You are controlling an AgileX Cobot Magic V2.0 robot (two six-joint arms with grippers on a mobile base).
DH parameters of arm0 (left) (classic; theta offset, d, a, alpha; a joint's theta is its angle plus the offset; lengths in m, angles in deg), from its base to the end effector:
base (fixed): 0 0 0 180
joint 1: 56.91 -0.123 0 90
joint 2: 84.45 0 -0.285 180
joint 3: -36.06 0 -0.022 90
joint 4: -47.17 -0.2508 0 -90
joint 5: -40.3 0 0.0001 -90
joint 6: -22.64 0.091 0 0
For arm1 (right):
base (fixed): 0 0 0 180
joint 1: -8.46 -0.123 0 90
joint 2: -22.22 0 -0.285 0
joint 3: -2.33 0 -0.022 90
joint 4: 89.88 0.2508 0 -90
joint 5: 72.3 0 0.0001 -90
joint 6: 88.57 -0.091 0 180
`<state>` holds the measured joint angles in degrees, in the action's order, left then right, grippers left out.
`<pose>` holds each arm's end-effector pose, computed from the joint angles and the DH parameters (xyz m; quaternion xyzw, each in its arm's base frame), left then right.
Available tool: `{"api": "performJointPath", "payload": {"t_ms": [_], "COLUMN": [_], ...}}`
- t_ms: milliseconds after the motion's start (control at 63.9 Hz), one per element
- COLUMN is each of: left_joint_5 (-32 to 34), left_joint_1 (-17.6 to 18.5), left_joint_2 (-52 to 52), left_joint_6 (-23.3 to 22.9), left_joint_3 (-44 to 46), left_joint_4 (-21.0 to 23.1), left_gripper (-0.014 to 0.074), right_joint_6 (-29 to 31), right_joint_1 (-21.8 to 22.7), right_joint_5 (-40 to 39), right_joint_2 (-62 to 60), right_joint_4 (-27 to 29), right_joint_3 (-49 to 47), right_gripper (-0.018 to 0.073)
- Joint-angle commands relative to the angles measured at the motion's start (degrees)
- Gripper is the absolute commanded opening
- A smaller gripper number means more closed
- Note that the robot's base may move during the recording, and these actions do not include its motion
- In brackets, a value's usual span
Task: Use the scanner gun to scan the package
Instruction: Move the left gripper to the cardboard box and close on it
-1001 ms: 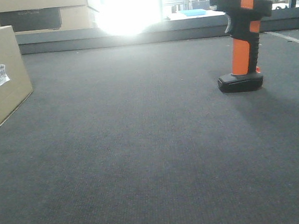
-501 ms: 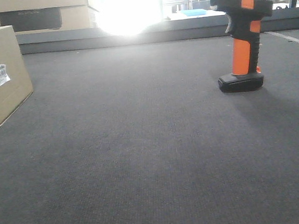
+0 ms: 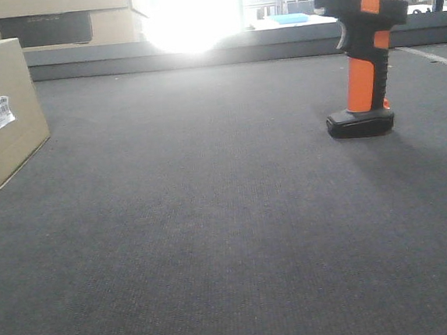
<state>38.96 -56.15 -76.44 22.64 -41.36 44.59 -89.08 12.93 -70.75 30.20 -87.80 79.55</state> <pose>0.0569 -0.0007 0.2097 0.0196 0.6866 0.0119 0.7267 0.0565 -0.0043 0.2105 0.0419 0.6855 -0.0116 0.7268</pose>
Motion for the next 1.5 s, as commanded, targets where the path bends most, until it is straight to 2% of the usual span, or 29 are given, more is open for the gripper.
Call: {"api": "performJointPath", "payload": {"t_ms": [0,156,282,344,407,563,641,704,829,892,954,1001,1079,1158,1205,1283,1486], "left_joint_5": [2.5,5.7,14.1,14.3,11.3,-0.5,-9.3,-13.6,-17.9,-19.5,-20.8,-20.9,-20.8,-20.8,-20.8,-20.6,-20.3], "left_joint_1": [-0.1,-0.1,-0.1,-0.1,-0.1,-0.1,-0.1,-0.1,0.0,0.0,0.0,0.0,0.1,1.0,1.3,1.8,1.8], "left_joint_2": [-0.2,-0.2,-0.2,-0.2,-0.2,1.4,6.3,11.4,18.7,22.9,26.1,28.7,32.0,34.3,35.2,36.7,39.7], "left_joint_6": [0.0,0.0,0.0,0.0,0.0,0.0,0.0,0.0,0.0,0.0,0.0,0.0,0.0,0.0,0.0,0.0,0.0], "left_joint_3": [0.2,0.2,0.2,1.3,5.1,17.9,25.9,31.4,37.8,40.5,43.0,44.3,46.1,47.1,47.4,47.4,48.7], "left_joint_4": [-0.2,-0.2,1.0,1.0,1.0,0.7,0.7,0.7,0.7,0.7,0.7,0.7,0.7,0.7,0.7,0.7,0.7], "left_gripper": [-0.0111,-0.0111,-0.0111,-0.0111,-0.0111,-0.0111,-0.0109,-0.0109,-0.0109,-0.0109,-0.0109,-0.0109,-0.0109,-0.0103,-0.0075,0.0027,0.0477], "right_joint_6": [0.2,0.2,0.2,0.2,0.2,0.2,0.2,0.2,0.2,0.2,0.2,0.2,0.2,0.2,0.2,0.2,0.2], "right_joint_1": [-0.1,-0.1,-0.1,-0.1,-0.1,-0.1,-0.1,-0.1,-0.1,-0.1,-0.1,-0.1,-0.1,-0.1,-0.1,-0.1,-1.8], "right_joint_5": [-2.9,-3.3,-5.4,-6.2,-4.8,6.5,11.3,11.8,11.8,11.8,11.8,11.6,11.4,11.4,11.4,10.6,7.4], "right_joint_2": [-0.2,-0.2,-0.2,-0.2,-0.2,1.8,7.4,12.5,20.3,24.2,26.9,29.1,32.6,35.3,36.4,38.2,40.8], "right_joint_4": [-0.1,-0.1,0.0,0.0,0.0,0.0,0.0,0.0,0.0,0.0,0.0,0.0,0.0,0.0,0.0,0.0,1.5], "right_joint_3": [0.0,0.0,0.0,-1.9,-5.6,-19.6,-27.2,-31.5,-36.1,-37.7,-38.4,-38.5,-38.6,-38.6,-38.6,-38.6,-38.6], "right_gripper": [-0.016,-0.016,-0.016,-0.016,-0.016,-0.016,-0.016,-0.016,-0.0151,-0.0078,0.0044,0.0147,0.037,0.0529,0.0577,0.0568,0.0568]}}
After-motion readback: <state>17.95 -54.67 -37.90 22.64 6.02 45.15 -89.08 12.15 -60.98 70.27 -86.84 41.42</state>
